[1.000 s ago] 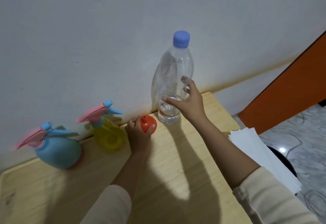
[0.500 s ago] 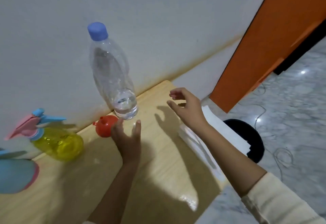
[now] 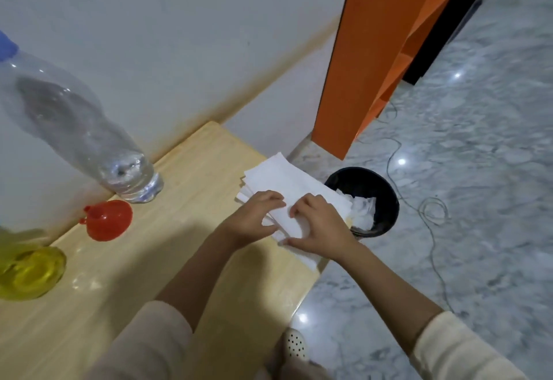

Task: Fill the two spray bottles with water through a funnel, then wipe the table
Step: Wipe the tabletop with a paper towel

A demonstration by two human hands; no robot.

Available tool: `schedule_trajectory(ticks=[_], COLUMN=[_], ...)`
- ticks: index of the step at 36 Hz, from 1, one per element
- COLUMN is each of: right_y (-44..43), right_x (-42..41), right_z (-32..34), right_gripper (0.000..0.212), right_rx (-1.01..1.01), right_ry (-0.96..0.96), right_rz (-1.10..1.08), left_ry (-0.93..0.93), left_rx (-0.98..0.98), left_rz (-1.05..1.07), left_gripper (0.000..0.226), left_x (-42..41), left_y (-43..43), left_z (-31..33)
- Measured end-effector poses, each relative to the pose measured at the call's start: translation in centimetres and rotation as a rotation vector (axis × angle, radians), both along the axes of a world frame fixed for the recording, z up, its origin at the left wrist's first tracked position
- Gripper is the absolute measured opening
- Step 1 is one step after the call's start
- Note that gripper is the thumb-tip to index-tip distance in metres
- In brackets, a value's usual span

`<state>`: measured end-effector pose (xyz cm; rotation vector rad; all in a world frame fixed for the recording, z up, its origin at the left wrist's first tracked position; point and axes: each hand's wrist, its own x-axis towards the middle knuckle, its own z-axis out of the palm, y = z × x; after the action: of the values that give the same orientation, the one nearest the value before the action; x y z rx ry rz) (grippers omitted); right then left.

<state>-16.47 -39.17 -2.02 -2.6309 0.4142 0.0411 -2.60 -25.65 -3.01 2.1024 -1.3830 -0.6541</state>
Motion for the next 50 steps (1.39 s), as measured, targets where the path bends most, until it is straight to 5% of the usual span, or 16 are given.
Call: schedule_trajectory(ticks=[5,13,30,41,50], right_y=[1.0,0.3,-1.7,-3.6,-6.2], right_x=[-0.4,-1.0,-1.3,-1.3,2.4], right_z=[-1.1,-0.6,2.7,4.8,12.5], right_gripper=[0.051,0.02,0.013,0.009,0.009], right_rx=[-0.102,0.103,0.426,0.392,0.284], right_ry=[-0.034,-0.177,-0.239,-0.288,-0.486], right_rz=[-0.002,-0.064,-0.288,-0.364,-0.387], left_ry=[-0.048,-0.027,-0.008,-0.086,-0.034], left_rx=[-0.011,-0.072,-0.159,-0.156,-0.33], left_rz=[-0.005,-0.005,0.039,0.111,0.245], left_gripper=[0.04,0.04,0.02,0.016,0.012], left_x=[0.3,0.7,1.2,2.9,5.2], left_y=[0.0,-0.2,-1.0,-1.5,-2.6], left_z=[-0.7,0.0,2.5,4.6,12.7])
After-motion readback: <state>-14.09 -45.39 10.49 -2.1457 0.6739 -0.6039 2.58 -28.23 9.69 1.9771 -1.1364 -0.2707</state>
